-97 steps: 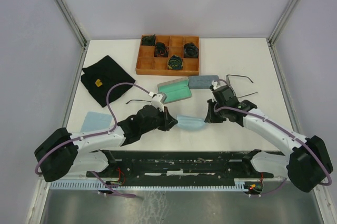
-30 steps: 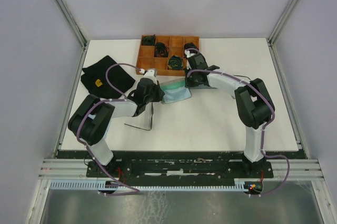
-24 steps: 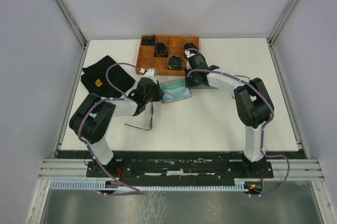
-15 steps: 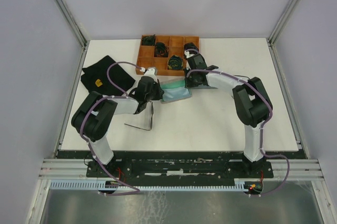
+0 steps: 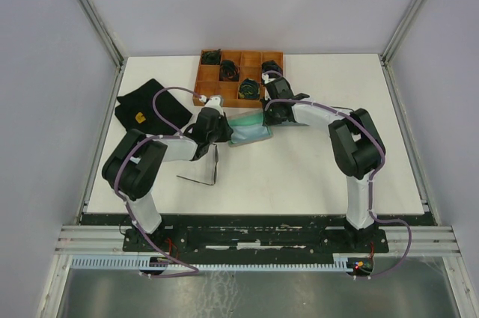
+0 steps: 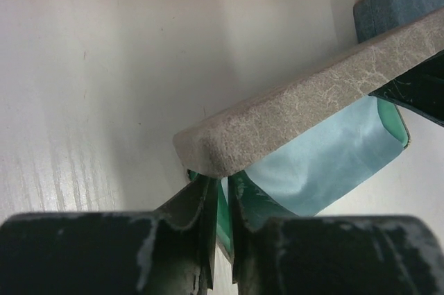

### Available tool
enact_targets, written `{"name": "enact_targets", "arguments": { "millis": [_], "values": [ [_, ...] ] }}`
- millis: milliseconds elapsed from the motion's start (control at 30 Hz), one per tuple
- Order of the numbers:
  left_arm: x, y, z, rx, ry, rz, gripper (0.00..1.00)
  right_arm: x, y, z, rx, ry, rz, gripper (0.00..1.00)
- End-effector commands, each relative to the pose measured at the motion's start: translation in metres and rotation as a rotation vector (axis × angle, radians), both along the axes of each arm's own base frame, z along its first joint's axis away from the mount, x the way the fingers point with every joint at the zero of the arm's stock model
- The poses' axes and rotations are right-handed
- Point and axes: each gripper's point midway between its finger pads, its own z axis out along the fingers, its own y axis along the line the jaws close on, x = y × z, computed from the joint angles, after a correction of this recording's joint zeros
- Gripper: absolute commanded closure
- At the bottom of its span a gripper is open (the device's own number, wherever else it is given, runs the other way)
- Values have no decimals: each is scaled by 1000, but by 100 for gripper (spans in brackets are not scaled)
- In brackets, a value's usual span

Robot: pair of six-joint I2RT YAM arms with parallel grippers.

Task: Organize the sunglasses
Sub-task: Place the glasses cleaning cloth in the sunglasses case, then move the sunglasses case at the center of the board.

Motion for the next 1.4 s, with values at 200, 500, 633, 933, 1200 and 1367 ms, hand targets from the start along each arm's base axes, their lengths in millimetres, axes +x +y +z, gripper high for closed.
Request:
{"name": "enact_targets", "arguments": {
  "millis": [200,500,633,933,1200,1367],
  "values": [
    [3,9,29,-16,-67,34,58,10,4,44,57,-99,-1,62],
    [-16,15,42,-54,-68,37,52,-5,-5,59,67,-115,-17,55],
    [-25,21,44,-55,-64,50,52,-12,-9,61,75,-115,-25,54],
    [-36,40,74,-68,-87,126,52,-29,-26,70,53,-132,-56,49],
    [-55,58,92,-67,-96,176,52,-45,-40,73,46,-140,-96,47],
    [-67,71,90,-45,-88,199,52,-49,-44,74,33,-129,-99,45]
  ]
}}
